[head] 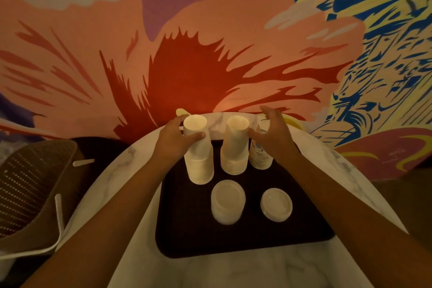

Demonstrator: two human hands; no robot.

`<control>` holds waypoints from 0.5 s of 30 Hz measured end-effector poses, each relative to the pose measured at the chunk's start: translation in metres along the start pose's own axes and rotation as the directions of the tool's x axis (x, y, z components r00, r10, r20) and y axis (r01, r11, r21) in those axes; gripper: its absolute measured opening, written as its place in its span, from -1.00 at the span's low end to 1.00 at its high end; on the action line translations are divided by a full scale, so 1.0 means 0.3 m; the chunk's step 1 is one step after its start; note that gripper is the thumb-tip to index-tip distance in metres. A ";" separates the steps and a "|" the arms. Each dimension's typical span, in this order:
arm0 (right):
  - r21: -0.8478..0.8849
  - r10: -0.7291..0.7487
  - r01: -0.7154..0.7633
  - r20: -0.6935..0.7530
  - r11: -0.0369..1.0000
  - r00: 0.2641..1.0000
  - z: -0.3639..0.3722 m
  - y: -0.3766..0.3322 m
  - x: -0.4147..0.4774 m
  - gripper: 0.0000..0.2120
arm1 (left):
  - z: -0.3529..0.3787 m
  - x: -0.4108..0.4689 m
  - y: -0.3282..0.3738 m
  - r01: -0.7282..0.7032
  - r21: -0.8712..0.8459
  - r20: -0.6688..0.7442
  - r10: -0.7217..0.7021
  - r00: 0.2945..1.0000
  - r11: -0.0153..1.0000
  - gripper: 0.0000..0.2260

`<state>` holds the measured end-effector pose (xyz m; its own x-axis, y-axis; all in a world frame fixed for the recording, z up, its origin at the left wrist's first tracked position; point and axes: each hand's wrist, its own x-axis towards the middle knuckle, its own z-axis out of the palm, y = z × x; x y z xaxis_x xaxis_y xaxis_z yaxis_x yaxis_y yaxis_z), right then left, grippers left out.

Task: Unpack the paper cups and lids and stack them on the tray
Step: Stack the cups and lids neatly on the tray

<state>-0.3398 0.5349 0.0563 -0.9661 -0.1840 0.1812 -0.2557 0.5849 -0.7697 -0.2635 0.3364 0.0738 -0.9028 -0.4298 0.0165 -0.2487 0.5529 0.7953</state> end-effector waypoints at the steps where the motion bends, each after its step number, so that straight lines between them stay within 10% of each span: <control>1: 0.037 0.019 -0.020 0.043 0.999 0.999 0.014 -0.022 0.008 -0.33 | -0.002 0.004 -0.003 -0.003 0.007 0.011 0.003 1.000 1.000 -0.45; 15: -0.129 0.147 -0.117 0.255 0.985 0.956 0.110 -0.064 -0.008 -0.27 | -0.100 -0.084 -0.056 0.135 -0.140 0.017 -0.134 0.991 0.981 -0.56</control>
<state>-0.3315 0.4981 0.0505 -0.9519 -0.2911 -0.0957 -0.1434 0.6991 -0.7005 -0.2261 0.3165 0.0782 -0.8671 -0.4877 -0.1008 -0.3171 0.3845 0.8670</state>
